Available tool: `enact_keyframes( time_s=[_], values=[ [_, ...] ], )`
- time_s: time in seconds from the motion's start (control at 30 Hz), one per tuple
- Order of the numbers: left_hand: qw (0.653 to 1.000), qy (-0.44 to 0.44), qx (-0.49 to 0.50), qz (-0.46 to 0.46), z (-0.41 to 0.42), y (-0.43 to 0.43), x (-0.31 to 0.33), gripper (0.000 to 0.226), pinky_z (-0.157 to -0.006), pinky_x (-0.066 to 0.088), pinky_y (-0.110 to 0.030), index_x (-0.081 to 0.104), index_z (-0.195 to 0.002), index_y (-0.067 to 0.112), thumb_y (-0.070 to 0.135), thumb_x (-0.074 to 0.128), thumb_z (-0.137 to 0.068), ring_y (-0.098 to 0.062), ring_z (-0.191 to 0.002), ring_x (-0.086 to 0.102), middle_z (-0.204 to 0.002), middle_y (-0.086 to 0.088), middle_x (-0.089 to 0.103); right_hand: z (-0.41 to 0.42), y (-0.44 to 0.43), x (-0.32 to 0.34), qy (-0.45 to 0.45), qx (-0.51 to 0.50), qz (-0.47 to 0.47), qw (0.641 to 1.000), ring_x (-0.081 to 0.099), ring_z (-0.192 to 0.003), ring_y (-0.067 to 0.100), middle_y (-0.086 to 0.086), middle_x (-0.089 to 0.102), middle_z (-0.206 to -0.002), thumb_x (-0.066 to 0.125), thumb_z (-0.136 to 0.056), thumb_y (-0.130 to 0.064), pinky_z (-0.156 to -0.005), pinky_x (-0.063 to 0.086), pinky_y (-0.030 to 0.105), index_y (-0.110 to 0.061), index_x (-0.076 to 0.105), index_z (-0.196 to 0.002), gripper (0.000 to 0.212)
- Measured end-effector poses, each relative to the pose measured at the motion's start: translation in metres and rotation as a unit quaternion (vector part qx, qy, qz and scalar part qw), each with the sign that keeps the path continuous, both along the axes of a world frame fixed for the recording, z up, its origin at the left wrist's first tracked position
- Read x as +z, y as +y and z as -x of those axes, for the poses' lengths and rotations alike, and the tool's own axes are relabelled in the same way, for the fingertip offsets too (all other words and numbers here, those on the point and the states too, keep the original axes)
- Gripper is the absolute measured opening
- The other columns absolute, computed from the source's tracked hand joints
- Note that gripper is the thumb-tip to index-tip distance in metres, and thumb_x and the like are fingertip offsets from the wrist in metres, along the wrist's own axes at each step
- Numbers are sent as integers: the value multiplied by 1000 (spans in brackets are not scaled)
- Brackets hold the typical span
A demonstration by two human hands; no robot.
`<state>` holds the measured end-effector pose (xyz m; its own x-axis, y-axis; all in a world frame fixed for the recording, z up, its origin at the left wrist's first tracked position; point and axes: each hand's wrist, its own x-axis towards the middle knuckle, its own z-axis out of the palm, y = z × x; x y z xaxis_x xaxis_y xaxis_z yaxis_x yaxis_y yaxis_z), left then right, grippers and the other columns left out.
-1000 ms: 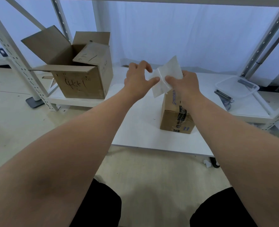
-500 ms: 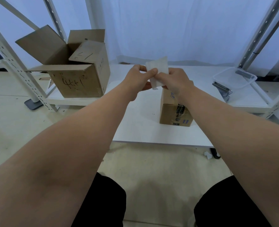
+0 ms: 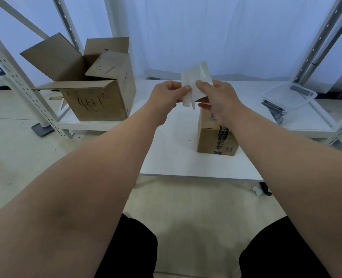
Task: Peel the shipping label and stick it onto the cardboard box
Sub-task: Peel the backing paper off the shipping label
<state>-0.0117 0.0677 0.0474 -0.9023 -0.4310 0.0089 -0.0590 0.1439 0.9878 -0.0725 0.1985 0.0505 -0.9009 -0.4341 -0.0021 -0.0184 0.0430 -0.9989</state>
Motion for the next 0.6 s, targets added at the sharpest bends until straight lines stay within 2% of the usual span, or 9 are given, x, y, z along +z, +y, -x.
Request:
enact_keyframes(
  time_s=[0.07,0.13,0.23,0.4,0.5,0.6],
  values=[
    [1000,-2,15,-1,1,-1,0,22,-64,48,-14,61,-103,8,24,64,-89,-10,-82,64,-107,-6,68,2,0,0,7,-2,-3,1000,67,-91,17,-1,68,-95,59,-91,-27,-86,53,30,-21,63,-95,8],
    [999,-4,34,-19,2,-4,0,13,-78,53,-25,58,-91,12,23,65,-87,-16,-86,62,-105,-8,66,4,1,1,16,-7,-9,1000,66,-93,19,-1,68,-96,59,-91,-25,-85,53,30,-22,63,-90,5],
    [998,-18,30,-48,3,-7,0,18,-89,52,-35,51,-85,15,23,67,-86,-19,-92,59,-98,-4,60,4,4,3,44,-9,-25,999,65,-95,20,2,68,-99,61,-90,-21,-86,54,31,-18,66,-89,6],
    [997,-18,31,-69,2,-8,1,30,-87,56,-35,43,-83,18,19,72,-82,-21,-92,59,-100,-5,53,4,10,4,79,-7,-28,996,64,-87,18,2,67,-92,64,-88,-14,-82,56,31,-14,67,-87,3],
    [997,-5,49,-65,2,-8,4,28,-81,56,-31,44,-90,17,16,71,-83,-20,-86,59,-96,-5,54,5,10,5,56,-20,-12,998,64,-88,21,7,67,-97,63,-88,-14,-86,56,36,-11,65,-85,5],
    [998,-7,43,-36,1,-6,4,25,-77,55,-28,46,-90,16,19,70,-84,-21,-88,60,-95,-4,57,4,7,6,19,-1,9,1000,68,-92,23,5,69,-95,63,-88,-15,-84,58,35,-15,65,-83,5]
  ],
)
